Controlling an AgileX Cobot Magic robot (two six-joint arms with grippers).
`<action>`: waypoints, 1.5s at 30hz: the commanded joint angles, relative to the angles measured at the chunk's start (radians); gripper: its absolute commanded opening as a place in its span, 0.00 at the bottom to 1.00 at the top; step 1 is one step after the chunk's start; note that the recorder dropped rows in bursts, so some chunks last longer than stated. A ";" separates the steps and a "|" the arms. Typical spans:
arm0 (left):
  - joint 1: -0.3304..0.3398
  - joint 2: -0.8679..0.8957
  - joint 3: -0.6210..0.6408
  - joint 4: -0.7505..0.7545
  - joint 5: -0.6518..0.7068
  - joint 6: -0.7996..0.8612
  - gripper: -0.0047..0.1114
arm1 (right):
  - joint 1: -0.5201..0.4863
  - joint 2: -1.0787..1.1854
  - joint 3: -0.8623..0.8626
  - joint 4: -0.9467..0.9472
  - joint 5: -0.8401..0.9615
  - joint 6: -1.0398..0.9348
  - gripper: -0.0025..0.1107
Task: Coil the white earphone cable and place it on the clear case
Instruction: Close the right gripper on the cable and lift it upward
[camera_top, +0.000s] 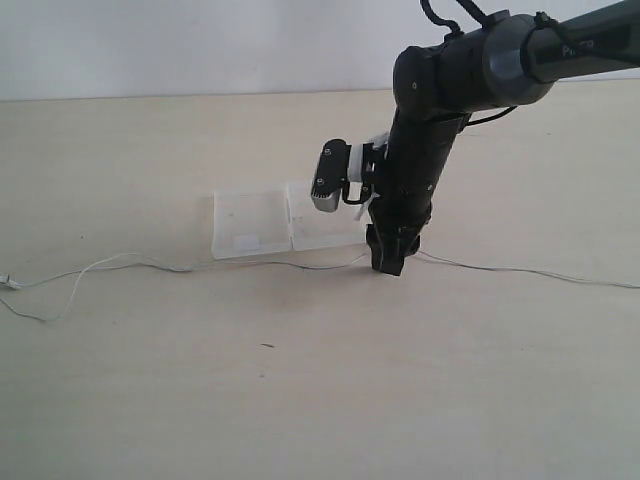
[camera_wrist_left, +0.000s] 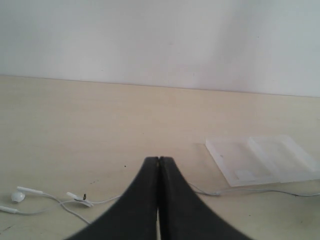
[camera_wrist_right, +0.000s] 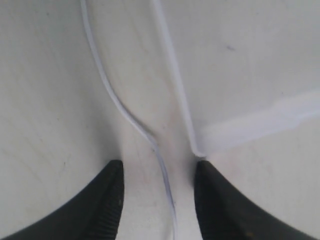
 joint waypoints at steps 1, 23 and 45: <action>0.001 -0.006 0.000 -0.004 -0.004 0.002 0.04 | 0.001 0.010 -0.002 -0.037 -0.003 0.005 0.33; 0.001 -0.006 0.000 -0.004 -0.004 0.004 0.04 | 0.001 -0.283 -0.002 -0.051 0.169 0.407 0.02; 0.001 -0.006 0.000 -0.004 -0.004 0.004 0.04 | 0.001 -0.713 -0.105 0.037 0.353 0.657 0.02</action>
